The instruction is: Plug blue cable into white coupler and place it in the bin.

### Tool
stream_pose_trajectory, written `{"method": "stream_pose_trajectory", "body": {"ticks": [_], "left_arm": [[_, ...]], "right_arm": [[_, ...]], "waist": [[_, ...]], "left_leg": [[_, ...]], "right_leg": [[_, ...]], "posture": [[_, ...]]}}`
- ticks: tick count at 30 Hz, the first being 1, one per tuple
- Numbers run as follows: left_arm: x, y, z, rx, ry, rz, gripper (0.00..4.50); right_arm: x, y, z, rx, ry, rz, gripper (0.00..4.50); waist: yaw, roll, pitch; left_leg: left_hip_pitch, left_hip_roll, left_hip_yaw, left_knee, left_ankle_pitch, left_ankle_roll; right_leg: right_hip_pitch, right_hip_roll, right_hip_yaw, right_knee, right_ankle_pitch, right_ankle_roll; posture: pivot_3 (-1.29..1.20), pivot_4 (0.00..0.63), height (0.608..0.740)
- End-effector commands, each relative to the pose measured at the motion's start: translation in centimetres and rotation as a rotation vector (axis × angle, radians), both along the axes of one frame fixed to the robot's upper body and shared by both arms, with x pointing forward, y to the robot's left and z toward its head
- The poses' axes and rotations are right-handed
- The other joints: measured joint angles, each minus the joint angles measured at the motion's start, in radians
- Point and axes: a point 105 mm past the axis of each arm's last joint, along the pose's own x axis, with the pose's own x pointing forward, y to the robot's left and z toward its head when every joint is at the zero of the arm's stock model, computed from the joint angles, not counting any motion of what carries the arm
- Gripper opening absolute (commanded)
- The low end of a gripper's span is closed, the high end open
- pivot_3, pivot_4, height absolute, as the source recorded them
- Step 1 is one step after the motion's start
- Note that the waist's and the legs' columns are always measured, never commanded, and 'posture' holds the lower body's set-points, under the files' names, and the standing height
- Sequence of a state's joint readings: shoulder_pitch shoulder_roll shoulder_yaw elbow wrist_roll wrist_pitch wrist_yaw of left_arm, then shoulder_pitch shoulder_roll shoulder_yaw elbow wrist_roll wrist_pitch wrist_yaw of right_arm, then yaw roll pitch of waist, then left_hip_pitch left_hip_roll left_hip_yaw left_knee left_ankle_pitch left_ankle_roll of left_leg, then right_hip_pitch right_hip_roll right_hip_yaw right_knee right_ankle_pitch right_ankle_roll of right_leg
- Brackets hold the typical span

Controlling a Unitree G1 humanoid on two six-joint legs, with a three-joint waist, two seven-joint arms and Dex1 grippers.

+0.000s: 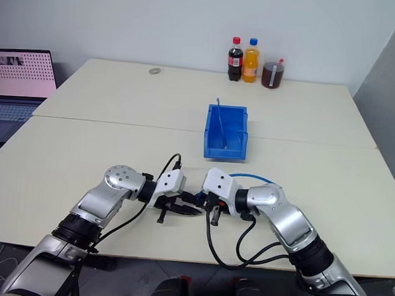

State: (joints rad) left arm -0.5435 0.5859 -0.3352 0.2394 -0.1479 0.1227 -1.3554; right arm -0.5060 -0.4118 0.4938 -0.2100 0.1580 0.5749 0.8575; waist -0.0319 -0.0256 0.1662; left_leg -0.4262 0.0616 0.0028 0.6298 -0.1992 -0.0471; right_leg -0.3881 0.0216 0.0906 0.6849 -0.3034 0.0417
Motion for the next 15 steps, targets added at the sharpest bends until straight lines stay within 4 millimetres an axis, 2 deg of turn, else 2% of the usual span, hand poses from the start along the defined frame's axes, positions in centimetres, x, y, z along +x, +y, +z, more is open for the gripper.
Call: {"method": "stream_pose_trajectory", "body": {"ticks": [1,5,12,14,15], "left_arm": [[-0.1,-0.5,0.4,-0.017,-0.024,-0.014,0.80],[-0.1,-0.5,0.4,-0.018,-0.025,-0.008,0.80],[0.3,-0.2,0.0,-0.023,-0.066,0.029,0.80],[0.4,0.2,-0.3,-0.017,-0.064,0.045,1.50],[0.3,0.5,-0.4,-0.016,-0.056,0.055,1.65]], "right_arm": [[-1.6,-0.5,-4.8,-0.142,0.149,0.031,0.13],[-1.5,-0.5,-5.2,-0.140,0.172,0.018,0.13],[-0.2,-0.2,-3.0,-0.055,0.093,-0.024,0.13],[0.2,-0.3,-2.3,-0.027,0.069,-0.040,0.13],[0.3,-0.4,-1.8,-0.007,0.062,-0.053,0.13]], "waist": [[0.000,0.000,-0.001],[0.000,0.000,-0.006],[0.000,0.001,-0.008],[-0.001,0.001,-0.008],[-0.001,0.001,-0.008]], "left_leg": [[0.000,0.000,0.000,0.000,0.000,0.000],[0.001,0.000,0.000,0.000,0.000,0.000],[0.007,0.000,0.002,0.000,0.000,0.000],[0.008,0.000,0.002,0.000,0.000,0.000],[0.008,0.000,0.002,0.000,0.000,0.000]], "right_leg": [[0.000,0.000,0.000,0.000,0.000,0.000],[0.001,0.000,0.000,0.000,0.000,0.000],[0.004,0.000,0.003,0.002,-0.001,0.000],[0.004,0.000,0.003,0.004,-0.001,0.000],[0.004,0.000,0.004,0.004,-0.001,0.000]], "posture": [[0.00,0.150,0.740],[0.00,0.150,0.740],[0.00,0.150,0.740],[0.00,0.150,0.740],[0.00,0.150,0.740]]}}
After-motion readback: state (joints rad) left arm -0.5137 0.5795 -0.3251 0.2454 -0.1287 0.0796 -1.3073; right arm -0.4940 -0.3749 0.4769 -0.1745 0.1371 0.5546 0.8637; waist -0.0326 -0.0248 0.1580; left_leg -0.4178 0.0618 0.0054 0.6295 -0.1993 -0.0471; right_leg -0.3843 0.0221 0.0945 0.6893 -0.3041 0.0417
